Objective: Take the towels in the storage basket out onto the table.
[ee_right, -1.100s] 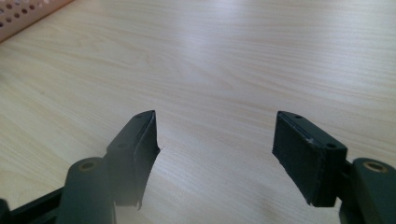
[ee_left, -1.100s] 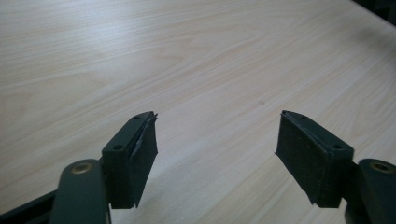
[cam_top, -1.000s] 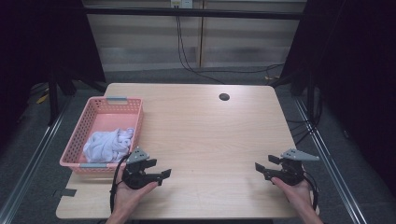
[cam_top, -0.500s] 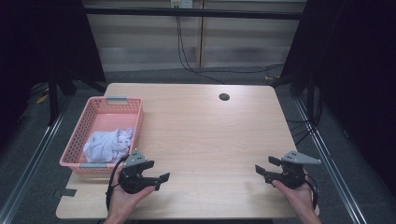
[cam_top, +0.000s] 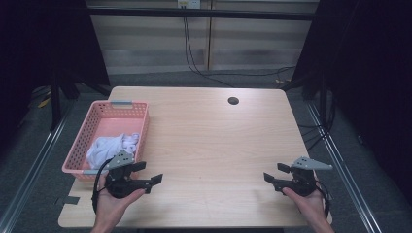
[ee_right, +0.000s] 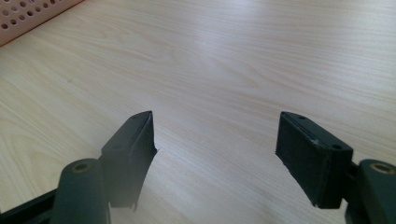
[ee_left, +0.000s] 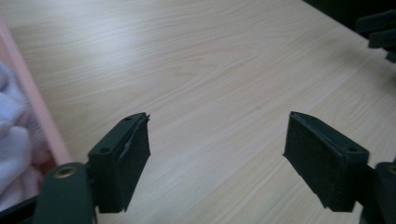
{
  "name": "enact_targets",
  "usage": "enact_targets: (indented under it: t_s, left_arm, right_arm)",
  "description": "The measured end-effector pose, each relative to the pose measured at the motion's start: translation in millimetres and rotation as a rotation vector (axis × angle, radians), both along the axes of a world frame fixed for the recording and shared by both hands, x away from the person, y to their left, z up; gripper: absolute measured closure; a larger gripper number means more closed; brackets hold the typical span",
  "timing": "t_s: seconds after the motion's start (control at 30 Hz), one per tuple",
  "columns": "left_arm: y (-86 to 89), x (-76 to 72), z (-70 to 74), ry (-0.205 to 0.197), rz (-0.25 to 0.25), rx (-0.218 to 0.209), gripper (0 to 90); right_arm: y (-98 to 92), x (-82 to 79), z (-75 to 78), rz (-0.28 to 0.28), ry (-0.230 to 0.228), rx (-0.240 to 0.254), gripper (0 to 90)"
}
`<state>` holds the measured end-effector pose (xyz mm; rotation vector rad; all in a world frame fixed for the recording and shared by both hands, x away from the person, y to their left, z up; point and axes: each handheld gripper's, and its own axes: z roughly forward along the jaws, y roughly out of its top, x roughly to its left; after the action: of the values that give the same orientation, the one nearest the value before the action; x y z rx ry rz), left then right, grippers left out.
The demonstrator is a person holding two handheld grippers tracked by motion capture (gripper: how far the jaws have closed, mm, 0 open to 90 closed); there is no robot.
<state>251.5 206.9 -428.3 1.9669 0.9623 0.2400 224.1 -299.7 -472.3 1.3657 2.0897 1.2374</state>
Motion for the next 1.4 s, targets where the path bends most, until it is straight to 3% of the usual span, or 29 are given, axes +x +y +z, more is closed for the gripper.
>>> enact_targets:
  t_s: [0.07,0.2,0.33,0.47,0.53,0.67,0.8,0.87,1.17,1.4]
  left_arm:
    - [3.9,-1.5,-2.7,0.016,-0.010,0.003,22.8]
    - [13.7,-4.1,-1.0,0.011,0.008,0.046,22.9]
    - [28.5,-3.7,5.8,0.008,0.038,0.036,22.2]
    - [47.3,0.2,21.4,-0.024,0.090,0.047,20.3]
    - [60.9,4.2,32.9,-0.039,0.112,0.030,20.3]
    - [78.7,14.2,41.0,-0.052,0.167,0.040,18.9]
    - [89.5,28.1,36.4,0.002,0.205,0.044,19.0]
    - [93.3,36.9,33.5,0.022,0.204,0.088,19.2]
    - [99.5,75.7,31.2,0.117,0.226,0.122,17.4]
    - [96.4,101.9,22.8,0.169,0.212,0.217,17.8]
  right_arm:
    - [0.5,-1.0,0.2,0.008,0.001,0.006,27.8]
    - [1.6,0.3,-0.9,0.018,0.008,0.006,27.5]
    - [3.0,1.2,-1.6,0.024,0.016,0.005,27.3]
    - [3.6,0.0,-1.6,0.035,0.016,0.000,27.3]
    - [3.5,-0.7,-1.3,0.040,0.011,0.002,27.2]
    - [4.5,-0.1,-1.9,0.043,0.022,-0.005,26.9]
    - [4.8,0.5,-2.0,0.045,0.017,-0.010,26.1]
    - [4.5,1.1,-2.1,0.043,0.021,-0.007,25.5]
    - [6.5,3.6,-3.5,0.043,0.031,-0.011,24.6]
    - [6.6,4.2,-4.0,0.056,0.030,-0.015,24.9]
